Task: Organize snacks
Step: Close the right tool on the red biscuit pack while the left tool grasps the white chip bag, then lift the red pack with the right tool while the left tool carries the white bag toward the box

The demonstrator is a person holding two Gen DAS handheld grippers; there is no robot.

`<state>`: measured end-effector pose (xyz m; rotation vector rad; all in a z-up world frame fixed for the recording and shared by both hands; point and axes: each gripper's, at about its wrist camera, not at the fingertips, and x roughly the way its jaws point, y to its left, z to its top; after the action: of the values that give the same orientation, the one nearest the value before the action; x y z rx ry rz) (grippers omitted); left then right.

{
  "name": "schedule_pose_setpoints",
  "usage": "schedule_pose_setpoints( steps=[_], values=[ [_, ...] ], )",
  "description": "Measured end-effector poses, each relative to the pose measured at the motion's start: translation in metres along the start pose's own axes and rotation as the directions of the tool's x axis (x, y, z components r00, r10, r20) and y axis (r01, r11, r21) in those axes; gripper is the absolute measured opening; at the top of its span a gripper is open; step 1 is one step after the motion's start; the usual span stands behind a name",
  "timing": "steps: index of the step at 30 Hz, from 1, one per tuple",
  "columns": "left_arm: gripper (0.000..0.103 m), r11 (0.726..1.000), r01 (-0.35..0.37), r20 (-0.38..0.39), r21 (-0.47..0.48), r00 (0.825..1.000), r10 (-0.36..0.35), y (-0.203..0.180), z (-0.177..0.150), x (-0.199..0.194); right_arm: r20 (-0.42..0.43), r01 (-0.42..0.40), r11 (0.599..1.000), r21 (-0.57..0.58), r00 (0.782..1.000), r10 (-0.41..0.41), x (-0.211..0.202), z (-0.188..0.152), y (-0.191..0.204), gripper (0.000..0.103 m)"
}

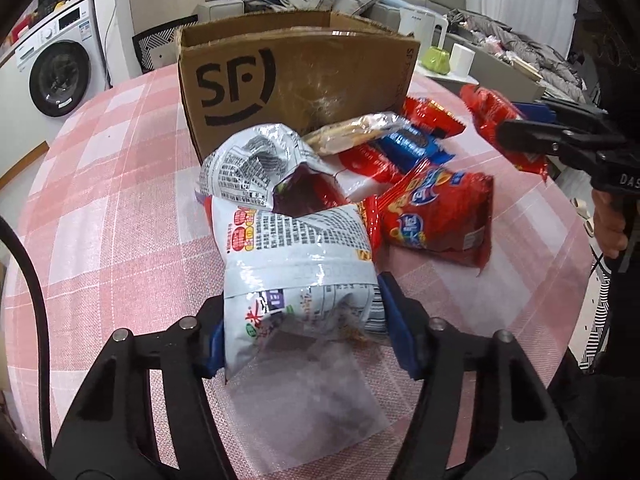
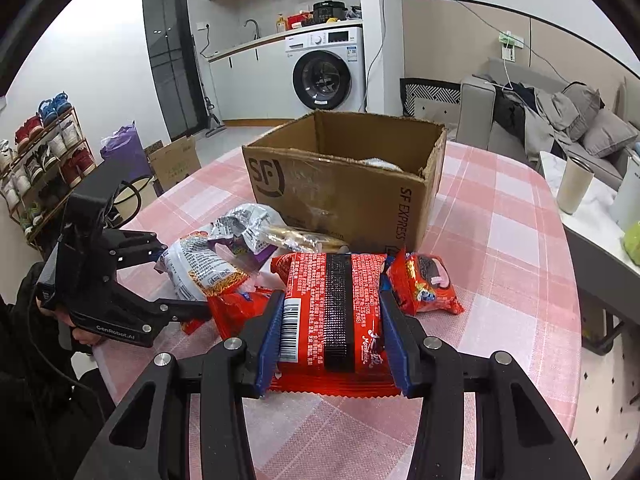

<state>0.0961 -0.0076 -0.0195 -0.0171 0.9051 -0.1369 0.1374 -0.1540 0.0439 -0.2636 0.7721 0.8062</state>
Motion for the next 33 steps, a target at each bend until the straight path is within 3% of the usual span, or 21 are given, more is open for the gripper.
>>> schedule_pose_setpoints(
  steps=[17, 33],
  values=[
    [0.061, 0.999, 0.048, 0.113, 0.001, 0.992, -0.048, -0.004, 0.008, -0.034, 0.104, 0.008, 0.999, 0.037, 0.995, -0.011, -0.018, 0.009, -0.005, 0.047],
    [0.061, 0.998, 0.024, 0.226, -0.065, 0.974, -0.009, 0.012, 0.021, -0.063, 0.180, 0.020, 0.998, 0.067, 0.983, -0.032, -0.017, 0.023, 0.006, 0.047]
  ],
)
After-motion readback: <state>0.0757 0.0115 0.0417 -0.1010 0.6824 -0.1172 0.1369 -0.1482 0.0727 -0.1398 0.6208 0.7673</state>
